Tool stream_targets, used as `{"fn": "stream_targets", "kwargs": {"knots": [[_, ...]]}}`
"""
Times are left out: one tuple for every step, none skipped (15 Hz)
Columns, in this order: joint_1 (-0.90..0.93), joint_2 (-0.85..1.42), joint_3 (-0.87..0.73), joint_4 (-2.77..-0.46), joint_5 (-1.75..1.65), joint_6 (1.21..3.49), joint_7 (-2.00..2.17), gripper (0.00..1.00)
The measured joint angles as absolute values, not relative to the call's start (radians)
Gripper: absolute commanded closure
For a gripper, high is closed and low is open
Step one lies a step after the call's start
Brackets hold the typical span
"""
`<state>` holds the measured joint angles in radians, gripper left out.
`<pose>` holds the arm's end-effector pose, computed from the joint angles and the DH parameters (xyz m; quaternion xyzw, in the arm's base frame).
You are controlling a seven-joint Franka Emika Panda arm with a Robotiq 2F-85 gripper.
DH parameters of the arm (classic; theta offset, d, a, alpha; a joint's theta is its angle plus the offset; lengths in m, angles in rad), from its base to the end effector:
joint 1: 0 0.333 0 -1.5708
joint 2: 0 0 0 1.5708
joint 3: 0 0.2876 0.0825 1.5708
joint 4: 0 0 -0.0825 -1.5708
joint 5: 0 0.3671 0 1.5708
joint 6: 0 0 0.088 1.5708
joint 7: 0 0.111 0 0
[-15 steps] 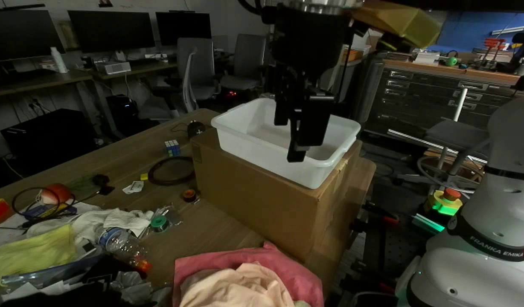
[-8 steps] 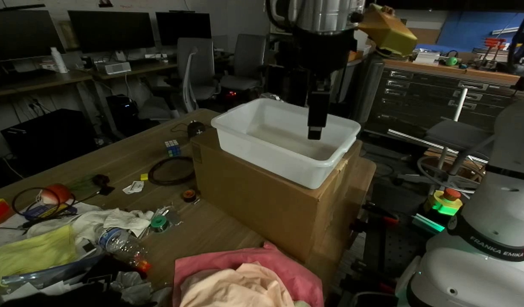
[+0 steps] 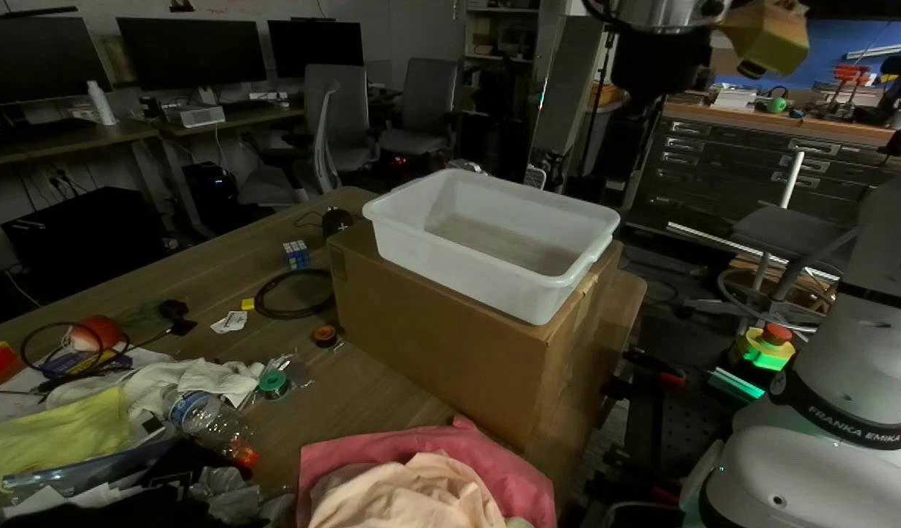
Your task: Take the t-shirts and towel out of the box and put them on the table
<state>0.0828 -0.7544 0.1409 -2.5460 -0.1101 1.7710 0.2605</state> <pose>0.3195 0.0648 0.4856 0.9944 -0.0261 0.0095 0.1022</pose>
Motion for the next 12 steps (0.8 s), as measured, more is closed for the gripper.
{"fn": "stream_targets", "kwargs": {"knots": [[0.071, -0.802, 0.137, -2.568, -0.11, 1.778, 0.271, 0.0], [0.058, -0.846, 0.135, -2.59, -0.11, 1.791, 0.278, 0.0], [0.046, -0.888, 0.134, -2.61, -0.11, 1.807, 0.286, 0.0], [0.033, -0.926, 0.134, -2.63, -0.11, 1.826, 0.294, 0.0], [0.02, -0.958, 0.134, -2.647, -0.111, 1.843, 0.299, 0.0], [0.009, -0.985, 0.134, -2.663, -0.111, 1.86, 0.302, 0.0], [-0.002, -1.008, 0.134, -2.678, -0.111, 1.878, 0.303, 0.0], [-0.012, -1.025, 0.134, -2.691, -0.111, 1.896, 0.304, 0.0], [-0.021, -1.038, 0.134, -2.703, -0.111, 1.914, 0.305, 0.0], [-0.029, -1.049, 0.134, -2.714, -0.111, 1.935, 0.305, 0.0], [-0.036, -1.057, 0.134, -2.726, -0.111, 1.959, 0.306, 0.0], [-0.041, -1.064, 0.134, -2.736, -0.111, 1.976, 0.306, 0.0]]}}
